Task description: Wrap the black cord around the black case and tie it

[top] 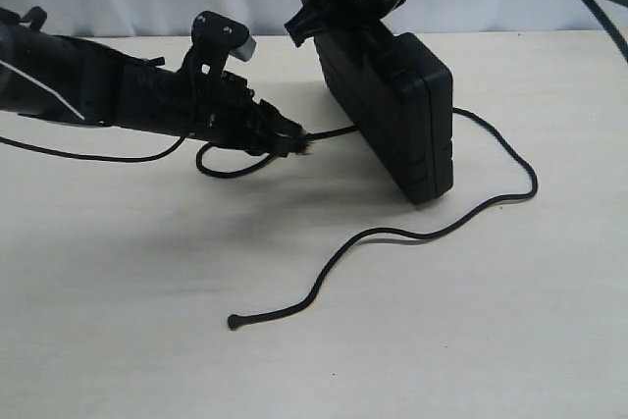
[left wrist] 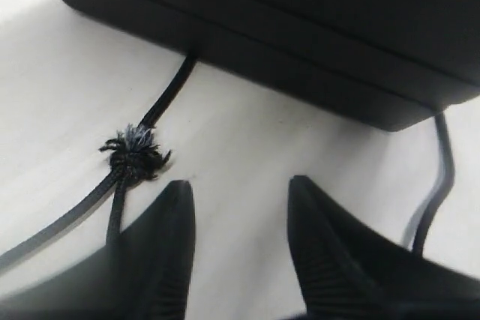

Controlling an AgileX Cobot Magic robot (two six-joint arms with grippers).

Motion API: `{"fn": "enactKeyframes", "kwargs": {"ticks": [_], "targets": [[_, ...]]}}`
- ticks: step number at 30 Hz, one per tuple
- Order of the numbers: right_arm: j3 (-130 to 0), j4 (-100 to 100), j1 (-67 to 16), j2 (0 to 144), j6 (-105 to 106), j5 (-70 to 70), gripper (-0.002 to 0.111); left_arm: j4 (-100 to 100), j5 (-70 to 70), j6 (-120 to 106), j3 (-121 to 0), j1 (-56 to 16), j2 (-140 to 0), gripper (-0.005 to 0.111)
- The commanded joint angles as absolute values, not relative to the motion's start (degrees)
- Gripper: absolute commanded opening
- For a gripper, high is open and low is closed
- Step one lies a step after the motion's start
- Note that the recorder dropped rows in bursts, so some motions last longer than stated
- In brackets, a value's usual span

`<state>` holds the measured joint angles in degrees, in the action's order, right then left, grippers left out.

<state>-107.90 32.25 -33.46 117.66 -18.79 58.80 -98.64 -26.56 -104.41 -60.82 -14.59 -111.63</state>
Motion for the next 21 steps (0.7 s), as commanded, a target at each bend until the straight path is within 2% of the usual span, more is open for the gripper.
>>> {"fn": "enactKeyframes", "kwargs": {"ticks": [1, 10, 15, 18, 21], "targets": [[-107.90, 28.82, -33.41, 118.08, -18.85, 61.12, 0.019, -99.95, -33.80, -105.24, -64.97, -14.67, -114.48, 0.039], [-107.90, 28.77, -33.41, 117.58, -20.39, 61.91, 0.055, -99.95, -37.24, -104.72, -71.61, -15.53, -116.63, 0.039], [-107.90, 28.32, -33.41, 114.87, -20.39, 64.50, 0.070, -99.95, -36.24, -104.92, -72.78, -17.27, -116.63, 0.039], [-107.90, 27.89, -33.41, 110.82, -19.72, 67.72, 0.075, -99.95, -34.30, -104.92, -72.78, -17.40, -116.63, 0.039], [-105.88, 27.49, -33.41, 103.27, -13.97, 69.96, 0.075, -99.95, -34.19, -104.92, -72.78, -17.40, -116.63, 0.039]]}}
